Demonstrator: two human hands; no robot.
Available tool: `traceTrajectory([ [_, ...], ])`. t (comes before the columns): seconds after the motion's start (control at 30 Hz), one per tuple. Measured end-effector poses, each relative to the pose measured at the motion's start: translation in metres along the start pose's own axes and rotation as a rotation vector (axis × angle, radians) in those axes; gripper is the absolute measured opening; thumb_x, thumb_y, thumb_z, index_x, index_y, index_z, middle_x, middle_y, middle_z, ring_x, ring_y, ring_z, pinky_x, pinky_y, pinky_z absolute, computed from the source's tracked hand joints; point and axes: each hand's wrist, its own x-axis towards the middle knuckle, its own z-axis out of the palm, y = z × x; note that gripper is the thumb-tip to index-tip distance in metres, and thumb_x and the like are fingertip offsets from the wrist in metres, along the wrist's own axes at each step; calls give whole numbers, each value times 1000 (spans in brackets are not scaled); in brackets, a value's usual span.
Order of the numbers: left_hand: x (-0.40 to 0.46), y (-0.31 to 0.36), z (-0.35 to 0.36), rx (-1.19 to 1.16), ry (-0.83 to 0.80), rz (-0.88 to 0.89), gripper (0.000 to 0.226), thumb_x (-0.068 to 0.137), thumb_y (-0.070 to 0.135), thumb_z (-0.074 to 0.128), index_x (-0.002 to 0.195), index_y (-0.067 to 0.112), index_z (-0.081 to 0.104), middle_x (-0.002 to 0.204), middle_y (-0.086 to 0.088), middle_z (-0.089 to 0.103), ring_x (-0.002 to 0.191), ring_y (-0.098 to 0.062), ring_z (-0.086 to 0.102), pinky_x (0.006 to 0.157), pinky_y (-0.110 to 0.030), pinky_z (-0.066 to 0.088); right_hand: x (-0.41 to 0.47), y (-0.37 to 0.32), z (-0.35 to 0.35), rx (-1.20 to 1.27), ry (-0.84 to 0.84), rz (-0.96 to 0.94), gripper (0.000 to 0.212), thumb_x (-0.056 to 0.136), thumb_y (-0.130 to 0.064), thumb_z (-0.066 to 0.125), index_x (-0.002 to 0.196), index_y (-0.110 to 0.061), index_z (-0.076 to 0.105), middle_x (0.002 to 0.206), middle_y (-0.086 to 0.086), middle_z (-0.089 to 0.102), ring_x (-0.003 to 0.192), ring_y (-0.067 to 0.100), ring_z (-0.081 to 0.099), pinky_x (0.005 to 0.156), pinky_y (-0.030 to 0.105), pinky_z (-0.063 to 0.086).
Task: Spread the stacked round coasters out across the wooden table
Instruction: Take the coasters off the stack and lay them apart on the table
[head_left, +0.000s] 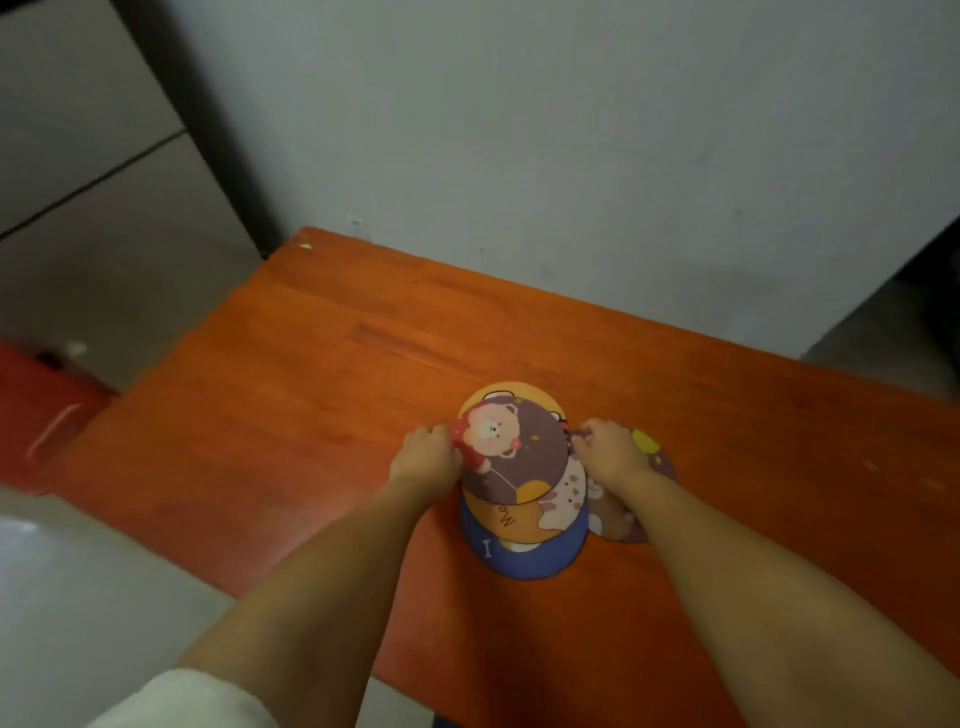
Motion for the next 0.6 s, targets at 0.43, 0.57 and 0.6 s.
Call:
traceTrajectory([
  [0.43,45,-6,10,-556,-8,-215,38,89,13,58,58,19,37,79,-16,54,93,-41,62,85,-45,52,24,-15,22,340,135,104,21,97,-20,54,112,-5,55,117,18,58,99,36,57,76,41,44],
  [0.57,33,-13,-3,-784,-9,-240,36,93,6,53,63,17,37,69,-10,47,75,-30,53,68,-43,57,22,-35,14,421,108,46,8,98,-18,51,99,-10,50,116,18,59,92,29,54,74,40,43],
  [0.6,30,-19,-9,-817,1,-250,35,93,5,52,63,16,37,68,-8,46,71,-27,50,60,-39,55,21,-43,11,429,101,29,7,98,-18,51,96,-13,47,110,17,58,88,26,51,73,39,42],
])
